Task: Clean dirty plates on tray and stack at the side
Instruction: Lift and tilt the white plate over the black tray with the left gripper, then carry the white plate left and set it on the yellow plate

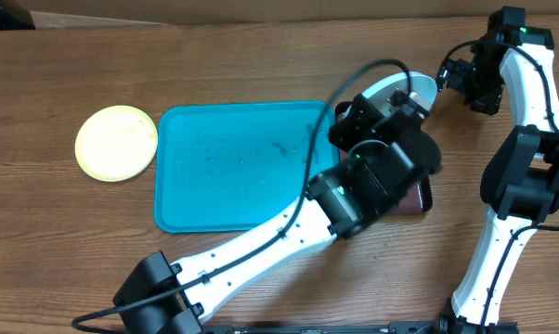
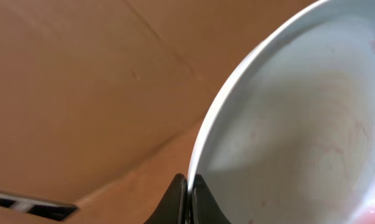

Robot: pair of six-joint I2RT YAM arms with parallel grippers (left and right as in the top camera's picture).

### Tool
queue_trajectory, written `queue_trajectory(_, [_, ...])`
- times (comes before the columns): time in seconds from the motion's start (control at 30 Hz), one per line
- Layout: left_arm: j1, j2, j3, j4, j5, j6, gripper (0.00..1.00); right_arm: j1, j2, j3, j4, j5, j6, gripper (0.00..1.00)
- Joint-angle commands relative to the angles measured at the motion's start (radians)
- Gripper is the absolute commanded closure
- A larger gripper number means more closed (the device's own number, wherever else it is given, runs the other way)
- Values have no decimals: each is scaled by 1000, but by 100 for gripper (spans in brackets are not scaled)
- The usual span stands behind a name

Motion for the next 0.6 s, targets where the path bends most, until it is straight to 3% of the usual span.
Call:
queue_trajectory(0.0, [-51,1,28,57,-146,138,96,0,-38,24,3,-8,4,0])
queue_trajectory(0.57, [-192,1,28,503,-309,648,96,0,-38,24,3,-8,4,0])
